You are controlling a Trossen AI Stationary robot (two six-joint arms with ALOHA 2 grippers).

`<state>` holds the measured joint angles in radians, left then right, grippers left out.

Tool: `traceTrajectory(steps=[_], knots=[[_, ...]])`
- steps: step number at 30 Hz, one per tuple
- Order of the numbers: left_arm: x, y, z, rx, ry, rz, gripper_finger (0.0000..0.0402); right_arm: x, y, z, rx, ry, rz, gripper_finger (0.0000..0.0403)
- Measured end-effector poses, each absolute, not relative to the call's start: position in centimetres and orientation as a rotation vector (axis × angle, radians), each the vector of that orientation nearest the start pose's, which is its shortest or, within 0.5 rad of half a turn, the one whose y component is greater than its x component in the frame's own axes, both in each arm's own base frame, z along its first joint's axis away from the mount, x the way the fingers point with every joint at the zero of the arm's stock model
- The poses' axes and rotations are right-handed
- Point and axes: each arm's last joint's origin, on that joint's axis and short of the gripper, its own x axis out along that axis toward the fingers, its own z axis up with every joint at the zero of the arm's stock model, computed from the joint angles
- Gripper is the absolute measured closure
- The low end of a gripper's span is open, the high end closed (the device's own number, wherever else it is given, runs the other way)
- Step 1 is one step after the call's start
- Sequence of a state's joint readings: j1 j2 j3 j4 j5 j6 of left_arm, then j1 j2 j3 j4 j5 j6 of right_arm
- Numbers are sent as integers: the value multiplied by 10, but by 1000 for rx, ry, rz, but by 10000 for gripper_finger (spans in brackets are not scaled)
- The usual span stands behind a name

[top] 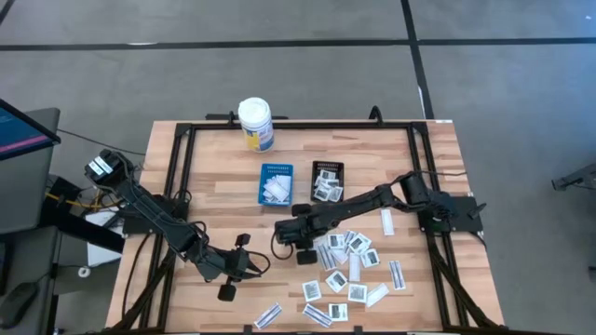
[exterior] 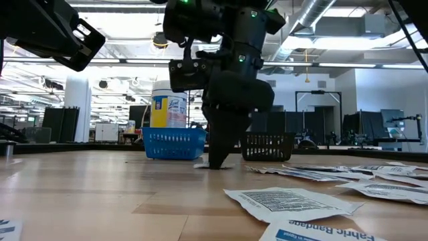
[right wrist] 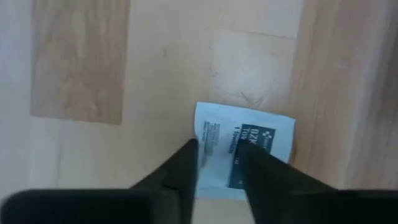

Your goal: Pick & Place First Aid Supplies

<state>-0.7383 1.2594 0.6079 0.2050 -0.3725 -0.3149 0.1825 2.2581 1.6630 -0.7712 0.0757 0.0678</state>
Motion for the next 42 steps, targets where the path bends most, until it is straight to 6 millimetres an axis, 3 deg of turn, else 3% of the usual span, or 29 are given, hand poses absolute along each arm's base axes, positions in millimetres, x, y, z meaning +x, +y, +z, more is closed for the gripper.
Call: traceTrajectory(steps=[5, 12, 14, 19, 22, 25, 34, 37, 42], knots=[[196, -164, 213, -71, 432, -294, 353, 437, 78, 125, -115, 1359, 40, 391], [196, -164, 213, -70, 432, -295, 353, 428, 80, 144, -114, 1362, 41, 379], [196, -164, 213, -71, 432, -294, 353, 424, 81, 157, -117, 1353, 46, 385], [196, -164, 213, -69, 435, -294, 353, 403, 74, 213, -195, 1306, -58, 399], [196, -164, 213, -72, 435, -293, 353, 389, 59, 234, -282, 1316, -200, 391], [196, -164, 213, -74, 436, -294, 353, 380, 35, 250, -199, 1327, -314, 383], [196, -164, 213, -76, 436, -293, 353, 377, -37, 224, 33, 1489, -415, 372], [196, -164, 212, -74, 439, -294, 353, 378, -46, 217, 122, 1497, -369, 354], [196, -165, 212, -73, 445, -299, 353, 377, -43, 214, 121, 1514, -359, 319]])
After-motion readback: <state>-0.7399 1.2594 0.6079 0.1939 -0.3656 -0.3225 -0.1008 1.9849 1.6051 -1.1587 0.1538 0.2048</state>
